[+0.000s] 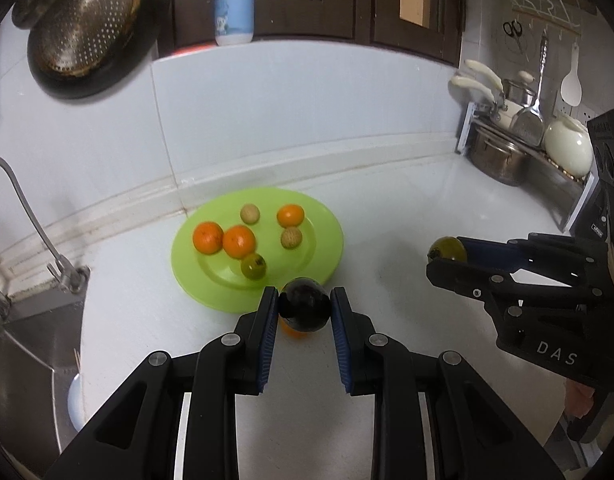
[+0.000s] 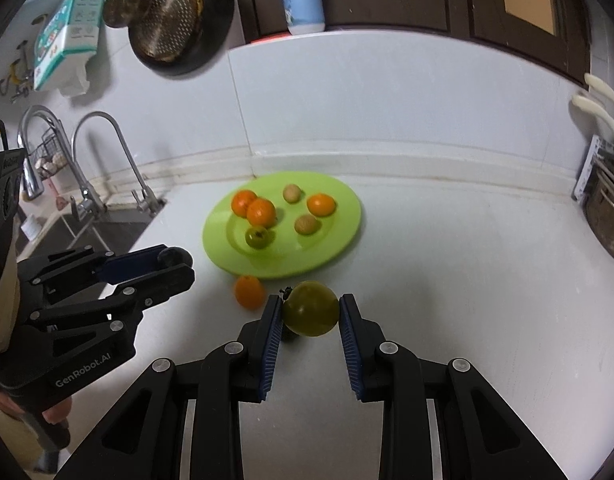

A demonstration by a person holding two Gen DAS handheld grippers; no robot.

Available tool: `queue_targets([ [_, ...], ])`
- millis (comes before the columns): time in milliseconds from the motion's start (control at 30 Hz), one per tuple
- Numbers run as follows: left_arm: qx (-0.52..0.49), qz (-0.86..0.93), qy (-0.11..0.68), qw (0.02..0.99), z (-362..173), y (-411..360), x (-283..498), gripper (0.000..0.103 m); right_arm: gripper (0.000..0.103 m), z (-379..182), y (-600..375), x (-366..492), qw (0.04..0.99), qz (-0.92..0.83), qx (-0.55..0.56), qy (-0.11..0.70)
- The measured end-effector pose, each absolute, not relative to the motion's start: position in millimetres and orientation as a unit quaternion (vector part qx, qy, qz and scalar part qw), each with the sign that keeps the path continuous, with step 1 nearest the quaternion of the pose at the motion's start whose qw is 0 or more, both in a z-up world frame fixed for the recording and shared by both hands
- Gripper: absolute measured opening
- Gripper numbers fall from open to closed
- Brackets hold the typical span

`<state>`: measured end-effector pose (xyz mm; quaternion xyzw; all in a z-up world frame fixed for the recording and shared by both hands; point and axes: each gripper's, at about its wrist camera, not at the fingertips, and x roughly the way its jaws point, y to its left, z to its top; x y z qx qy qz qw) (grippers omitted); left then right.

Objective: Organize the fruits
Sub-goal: 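Carry both fruits over the green plate, lower them and open both grippers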

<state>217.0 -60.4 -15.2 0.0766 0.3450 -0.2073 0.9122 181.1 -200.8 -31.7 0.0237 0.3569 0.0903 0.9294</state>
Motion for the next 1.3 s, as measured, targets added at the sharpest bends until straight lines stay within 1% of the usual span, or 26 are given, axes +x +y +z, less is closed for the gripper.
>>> queue_targets([
  [367, 0.076, -0.193, 0.323, 0.923, 3, -52, 233, 0.027, 0.03, -6, -190, 202, 0.94, 0.111, 0.007, 0.323],
  [733, 0.078, -0.178, 0.3, 0.934, 18, -44, 266, 0.027, 0.03, 11, -177, 236, 0.943, 0.135, -0.011, 0.303],
  [1033, 0.071, -0.17, 0.313, 0.932, 12, -39, 312, 0.027, 0.03, 10, -170, 285, 0.94, 0.14, -0.02, 0.311],
  [1300, 0.061, -0.163, 0.336, 0.926, -6, -36, 358, 0.027, 0.03, -6, -164, 329, 0.932, 0.15, -0.032, 0.327],
])
